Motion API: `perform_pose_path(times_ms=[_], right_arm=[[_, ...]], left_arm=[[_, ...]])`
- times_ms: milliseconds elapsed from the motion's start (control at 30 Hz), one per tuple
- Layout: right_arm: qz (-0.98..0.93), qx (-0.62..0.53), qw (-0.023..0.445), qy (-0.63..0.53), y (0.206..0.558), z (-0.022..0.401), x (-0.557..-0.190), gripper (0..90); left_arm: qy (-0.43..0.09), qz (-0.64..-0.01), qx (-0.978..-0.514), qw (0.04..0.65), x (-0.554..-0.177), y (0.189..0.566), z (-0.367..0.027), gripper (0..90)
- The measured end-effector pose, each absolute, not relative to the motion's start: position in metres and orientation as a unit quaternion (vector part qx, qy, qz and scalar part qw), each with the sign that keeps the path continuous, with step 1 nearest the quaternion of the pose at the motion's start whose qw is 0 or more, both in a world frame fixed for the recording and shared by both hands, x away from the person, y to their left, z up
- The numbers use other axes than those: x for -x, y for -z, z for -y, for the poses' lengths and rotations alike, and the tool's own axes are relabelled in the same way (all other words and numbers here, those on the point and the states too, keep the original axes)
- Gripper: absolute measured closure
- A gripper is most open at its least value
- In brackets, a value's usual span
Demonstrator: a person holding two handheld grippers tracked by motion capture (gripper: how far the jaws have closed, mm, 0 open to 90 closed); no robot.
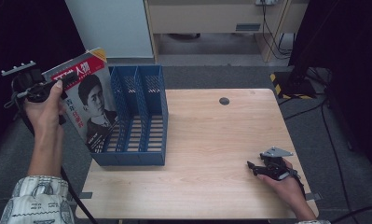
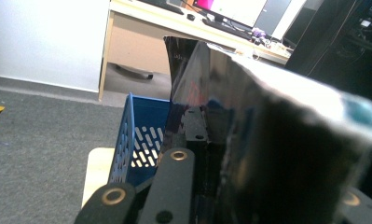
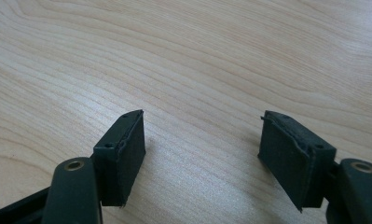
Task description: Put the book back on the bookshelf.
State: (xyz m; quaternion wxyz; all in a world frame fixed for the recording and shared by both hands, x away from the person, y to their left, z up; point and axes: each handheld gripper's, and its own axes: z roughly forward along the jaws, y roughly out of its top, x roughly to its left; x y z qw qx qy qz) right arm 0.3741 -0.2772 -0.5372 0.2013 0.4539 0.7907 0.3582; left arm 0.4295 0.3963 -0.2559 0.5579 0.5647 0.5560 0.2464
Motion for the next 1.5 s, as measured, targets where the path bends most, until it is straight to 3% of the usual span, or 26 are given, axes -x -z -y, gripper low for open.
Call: perform_pose_path(times_ms=[1500], right_arm=[[-0.791,-0.453,0.202,-0.358,0.537,0.277,-0.374,31.4]], left_arm=[[-0.29,-0.524,-0.546,0.586,-0.426,0.272,-0.387,86.4]])
